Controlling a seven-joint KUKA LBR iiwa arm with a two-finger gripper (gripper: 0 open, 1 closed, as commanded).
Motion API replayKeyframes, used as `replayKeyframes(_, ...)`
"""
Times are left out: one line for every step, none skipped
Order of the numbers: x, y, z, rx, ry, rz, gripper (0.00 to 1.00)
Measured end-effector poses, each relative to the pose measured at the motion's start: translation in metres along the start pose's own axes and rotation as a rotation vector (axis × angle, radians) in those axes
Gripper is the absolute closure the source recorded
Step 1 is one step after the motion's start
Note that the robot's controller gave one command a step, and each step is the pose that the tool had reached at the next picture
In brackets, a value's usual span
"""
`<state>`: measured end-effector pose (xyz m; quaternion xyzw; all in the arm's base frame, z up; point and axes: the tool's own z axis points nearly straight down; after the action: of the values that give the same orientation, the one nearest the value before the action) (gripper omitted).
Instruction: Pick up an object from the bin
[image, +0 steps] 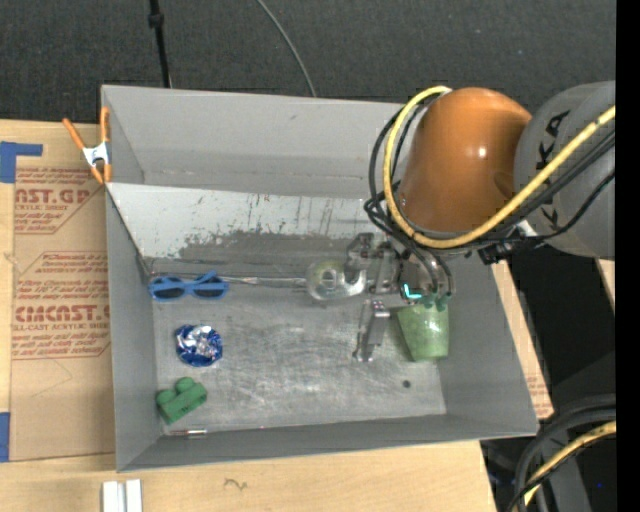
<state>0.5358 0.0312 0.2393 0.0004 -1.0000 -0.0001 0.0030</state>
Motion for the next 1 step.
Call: replayKeyframes(-0.0165,0.0571,0.1096,-0.001,0.000,-0.110,0.00)
